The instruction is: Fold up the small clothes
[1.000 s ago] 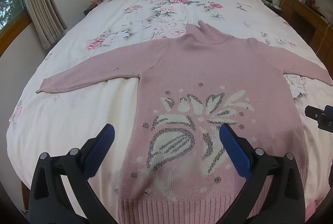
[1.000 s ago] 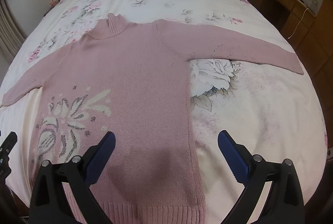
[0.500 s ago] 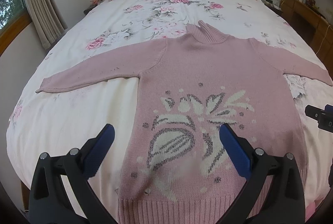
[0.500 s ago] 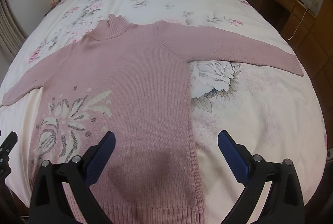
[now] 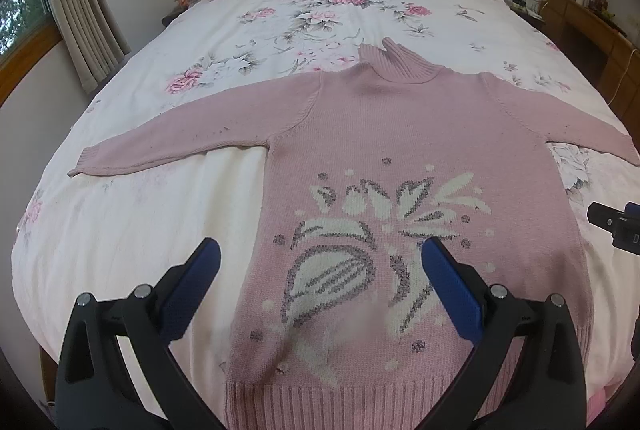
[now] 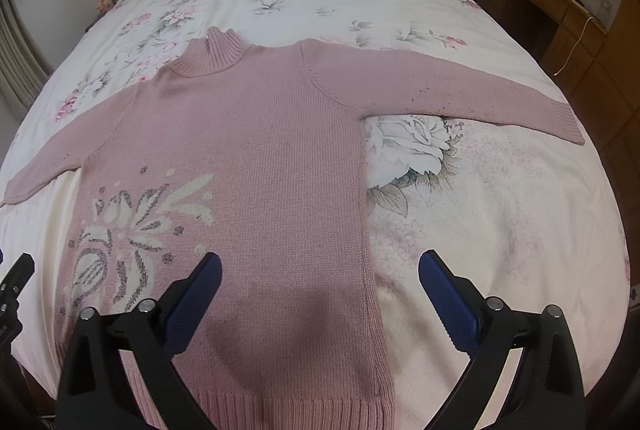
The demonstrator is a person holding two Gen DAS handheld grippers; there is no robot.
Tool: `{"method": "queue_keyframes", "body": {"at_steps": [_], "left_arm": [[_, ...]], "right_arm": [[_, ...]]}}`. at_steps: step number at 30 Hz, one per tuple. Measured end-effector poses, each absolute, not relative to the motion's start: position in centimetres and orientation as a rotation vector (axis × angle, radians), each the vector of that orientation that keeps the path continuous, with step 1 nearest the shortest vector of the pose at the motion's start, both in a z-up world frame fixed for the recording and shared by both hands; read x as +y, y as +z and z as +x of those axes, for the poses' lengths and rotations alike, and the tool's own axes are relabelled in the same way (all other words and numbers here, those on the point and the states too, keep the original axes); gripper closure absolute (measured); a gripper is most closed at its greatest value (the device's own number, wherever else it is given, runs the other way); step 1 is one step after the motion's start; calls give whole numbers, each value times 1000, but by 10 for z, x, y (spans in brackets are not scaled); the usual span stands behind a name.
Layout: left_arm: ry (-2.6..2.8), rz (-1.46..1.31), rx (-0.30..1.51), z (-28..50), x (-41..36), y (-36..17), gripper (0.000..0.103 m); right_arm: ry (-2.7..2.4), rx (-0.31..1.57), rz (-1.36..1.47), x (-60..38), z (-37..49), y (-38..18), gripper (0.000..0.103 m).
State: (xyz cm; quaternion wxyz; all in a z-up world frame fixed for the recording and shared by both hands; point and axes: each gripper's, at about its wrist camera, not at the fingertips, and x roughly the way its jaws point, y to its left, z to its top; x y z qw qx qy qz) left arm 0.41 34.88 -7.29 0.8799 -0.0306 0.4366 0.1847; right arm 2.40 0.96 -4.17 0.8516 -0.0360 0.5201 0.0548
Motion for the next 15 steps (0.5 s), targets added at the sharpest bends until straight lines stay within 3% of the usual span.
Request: {"method": "queue_keyframes", "body": {"at_steps": [9, 15], "left_arm": [[367, -73, 927, 15, 346, -81, 3], [300, -70, 942, 68, 329, -88, 3]], "right_arm": [[135, 1101, -40, 1, 30, -46, 4], [70, 1108, 34, -80, 78, -48, 4]]}}
